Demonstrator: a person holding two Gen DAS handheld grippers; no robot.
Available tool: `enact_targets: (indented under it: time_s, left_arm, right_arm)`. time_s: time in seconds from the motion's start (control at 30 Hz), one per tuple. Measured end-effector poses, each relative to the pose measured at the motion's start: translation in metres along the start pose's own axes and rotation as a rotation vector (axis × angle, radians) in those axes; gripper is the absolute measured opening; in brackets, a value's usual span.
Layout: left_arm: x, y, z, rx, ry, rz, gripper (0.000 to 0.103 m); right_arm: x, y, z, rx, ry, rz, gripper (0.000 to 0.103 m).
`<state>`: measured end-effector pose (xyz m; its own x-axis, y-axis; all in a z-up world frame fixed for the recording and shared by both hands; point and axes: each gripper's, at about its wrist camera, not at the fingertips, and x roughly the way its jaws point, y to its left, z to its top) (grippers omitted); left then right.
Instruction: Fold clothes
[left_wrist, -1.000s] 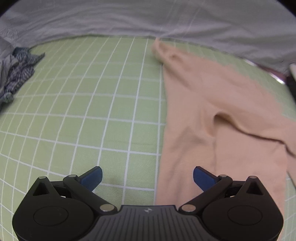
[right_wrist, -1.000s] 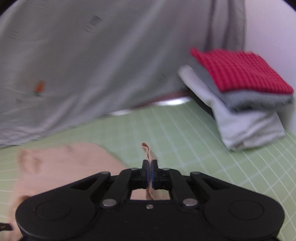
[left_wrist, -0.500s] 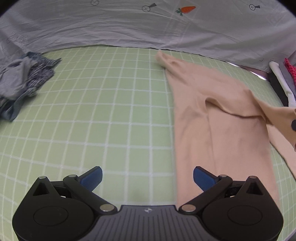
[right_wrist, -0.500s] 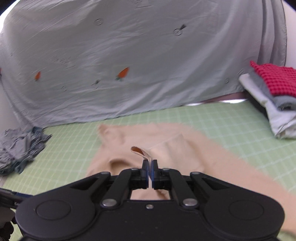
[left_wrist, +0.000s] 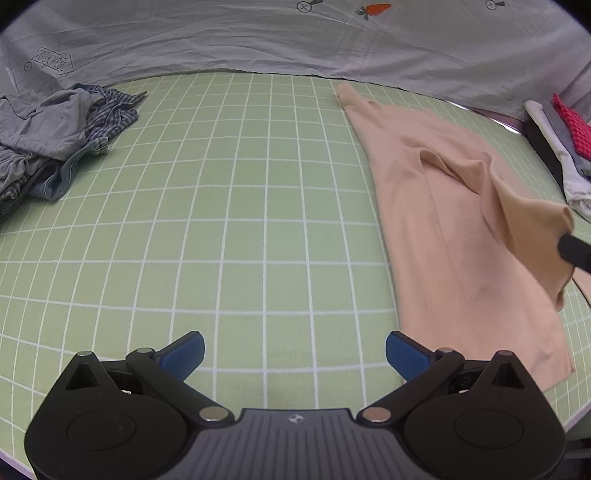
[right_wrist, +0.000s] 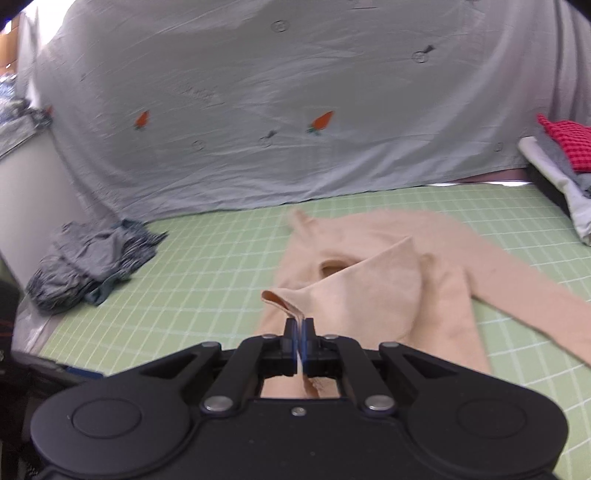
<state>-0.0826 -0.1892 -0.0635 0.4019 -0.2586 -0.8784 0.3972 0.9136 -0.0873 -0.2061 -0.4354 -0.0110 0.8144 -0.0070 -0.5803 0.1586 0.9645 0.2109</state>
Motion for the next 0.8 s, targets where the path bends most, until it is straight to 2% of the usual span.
enact_targets:
  time_s: [0.13, 0.27, 0.37, 0.4, 0.43, 0.5, 0.57, 0.67, 0.8]
  left_arm:
    - [-0.004, 0.006, -0.008, 0.008, 0.004, -0.002, 0.103]
    - [-0.005, 0.011, -0.014, 0.001, 0.017, -0.003, 0.103]
    - [-0.004, 0.009, -0.014, -0.006, 0.017, -0.005, 0.103]
    - [-0.004, 0.008, -0.013, -0.008, 0.016, -0.006, 0.103]
    - [-0.003, 0.007, -0.013, -0.01, 0.016, -0.007, 0.103]
    - [-0.002, 0.001, -0.01, -0.003, 0.013, -0.011, 0.103]
    - [0.0, -0.007, -0.006, 0.007, 0.009, -0.016, 0.103]
    - [0.004, -0.021, 0.0, 0.024, 0.005, -0.019, 0.103]
    - [0.012, -0.037, 0.012, 0.039, -0.002, -0.014, 0.103]
  right_arm:
    - [0.001, 0.021, -0.016, -0.023, 0.041, 0.023, 0.002]
    - [0.007, 0.022, -0.036, 0.032, 0.124, 0.005, 0.004]
    - [0.004, 0.017, -0.042, 0.075, 0.143, 0.009, 0.006]
    - [0.002, 0.016, -0.042, 0.077, 0.14, 0.002, 0.012]
    - [0.0, 0.014, -0.041, 0.079, 0.138, -0.005, 0.023]
    - [-0.003, 0.011, -0.04, 0.084, 0.132, -0.02, 0.033]
    - [-0.005, 0.006, -0.037, 0.094, 0.123, -0.035, 0.034]
    - [-0.004, -0.006, -0.032, 0.109, 0.118, -0.072, 0.045]
    - [0.0, -0.027, -0.027, 0.143, 0.116, -0.11, 0.051]
